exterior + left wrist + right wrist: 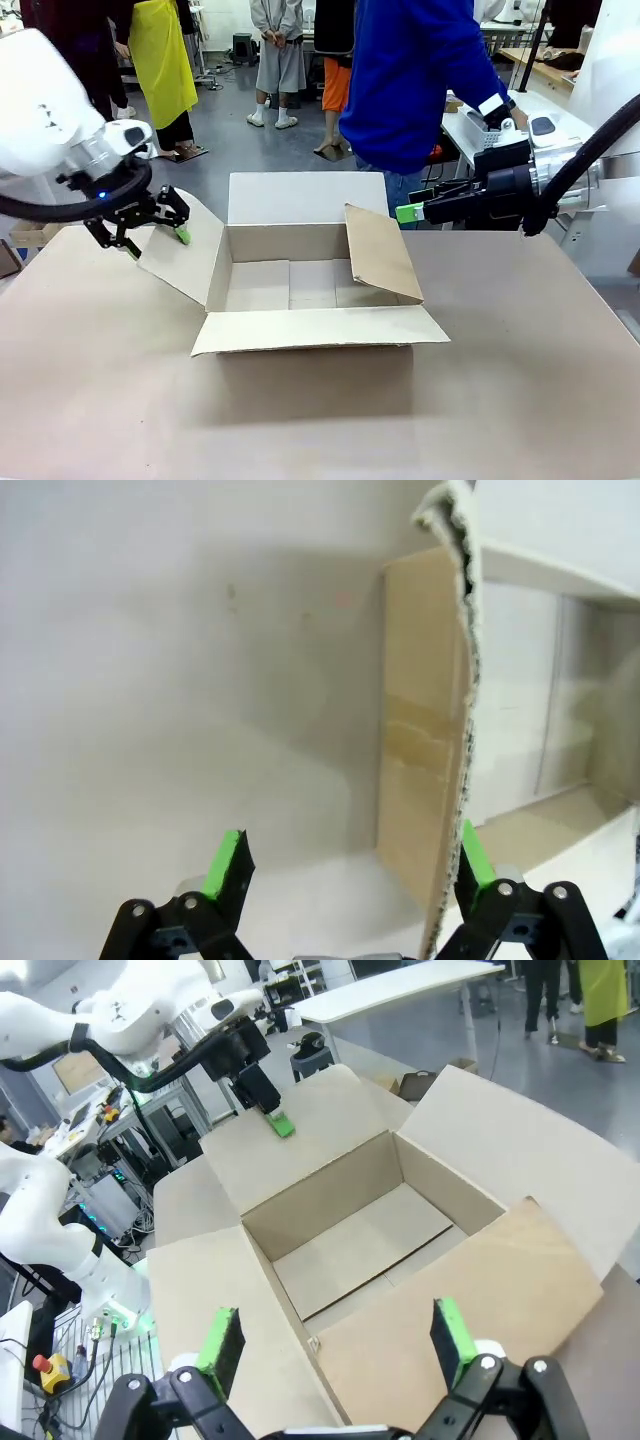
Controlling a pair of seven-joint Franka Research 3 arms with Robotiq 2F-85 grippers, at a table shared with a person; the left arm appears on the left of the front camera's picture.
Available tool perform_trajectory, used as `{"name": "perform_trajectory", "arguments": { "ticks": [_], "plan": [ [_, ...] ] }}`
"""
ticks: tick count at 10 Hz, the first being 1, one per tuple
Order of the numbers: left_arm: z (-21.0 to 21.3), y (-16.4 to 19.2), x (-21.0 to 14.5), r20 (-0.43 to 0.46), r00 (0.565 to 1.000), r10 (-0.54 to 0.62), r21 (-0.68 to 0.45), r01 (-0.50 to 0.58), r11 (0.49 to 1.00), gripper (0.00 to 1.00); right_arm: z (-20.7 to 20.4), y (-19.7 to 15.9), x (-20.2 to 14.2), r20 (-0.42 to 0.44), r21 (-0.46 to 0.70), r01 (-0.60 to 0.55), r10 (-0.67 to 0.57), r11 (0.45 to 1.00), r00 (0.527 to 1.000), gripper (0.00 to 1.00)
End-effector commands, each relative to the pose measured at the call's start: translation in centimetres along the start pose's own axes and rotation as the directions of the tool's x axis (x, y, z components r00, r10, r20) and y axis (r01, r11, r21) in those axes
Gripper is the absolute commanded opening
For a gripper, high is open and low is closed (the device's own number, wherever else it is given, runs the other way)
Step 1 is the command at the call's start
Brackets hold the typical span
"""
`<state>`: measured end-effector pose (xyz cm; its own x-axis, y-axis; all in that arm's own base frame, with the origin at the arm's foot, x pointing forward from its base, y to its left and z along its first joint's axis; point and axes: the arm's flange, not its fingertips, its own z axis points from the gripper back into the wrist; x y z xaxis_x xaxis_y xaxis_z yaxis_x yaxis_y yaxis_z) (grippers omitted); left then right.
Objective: Pack the gift set into the box.
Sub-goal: Place both hands on the side flaps of the Package Box and spread them outward.
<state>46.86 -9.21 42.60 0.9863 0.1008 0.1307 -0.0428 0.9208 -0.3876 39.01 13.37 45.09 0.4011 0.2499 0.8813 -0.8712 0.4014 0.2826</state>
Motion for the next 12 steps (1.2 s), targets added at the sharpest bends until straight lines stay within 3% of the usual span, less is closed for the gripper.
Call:
{"name": "perform_trajectory", "arguments": {
  "ticks": [1,3,4,6,8,10,12],
  "plan": [
    [-1.8,4.3,0.1,-0.096,0.982,-0.162,-0.315,0.124,0.941,1.0,0.1,0.0,0.1,-0.004,0.002,-0.011,0.011,1.0,1.0,1.0],
    [-4.4,7.6,0.6,-0.167,0.958,-0.232,-0.483,0.126,0.867,1.0,0.1,0.0,0.1,-0.004,0.002,-0.011,0.011,1.0,1.0,1.0],
    [-1.4,2.8,-0.3,-0.028,0.995,-0.094,-0.273,0.083,0.958,1.0,0.1,0.0,0.1,-0.004,0.002,-0.011,0.011,1.0,1.0,1.0],
    [-1.4,2.8,-0.3,-0.028,0.995,-0.094,-0.273,0.083,0.958,1.0,0.0,0.0,0.0,0.0,0.0,0.0,0.0,1.0,1.0,1.0],
    [-1.4,2.8,-0.3,-0.028,0.995,-0.094,-0.273,0.083,0.958,1.0,-3.6,1.9,3.9,-0.196,-0.055,0.001,-0.012,0.998,0.98,1.0],
    [-1.4,2.8,-0.3,-0.028,0.995,-0.094,-0.273,0.083,0.958,1.0,-9.2,4.9,9.1,-0.494,-0.234,0.028,-0.144,0.972,0.858,1.0],
    [-1.4,2.8,-0.3,-0.028,0.995,-0.094,-0.273,0.083,0.958,1.0,-14.0,7.1,11.1,-0.658,-0.445,-0.091,-0.256,0.891,0.708,1.0]
  ]
}}
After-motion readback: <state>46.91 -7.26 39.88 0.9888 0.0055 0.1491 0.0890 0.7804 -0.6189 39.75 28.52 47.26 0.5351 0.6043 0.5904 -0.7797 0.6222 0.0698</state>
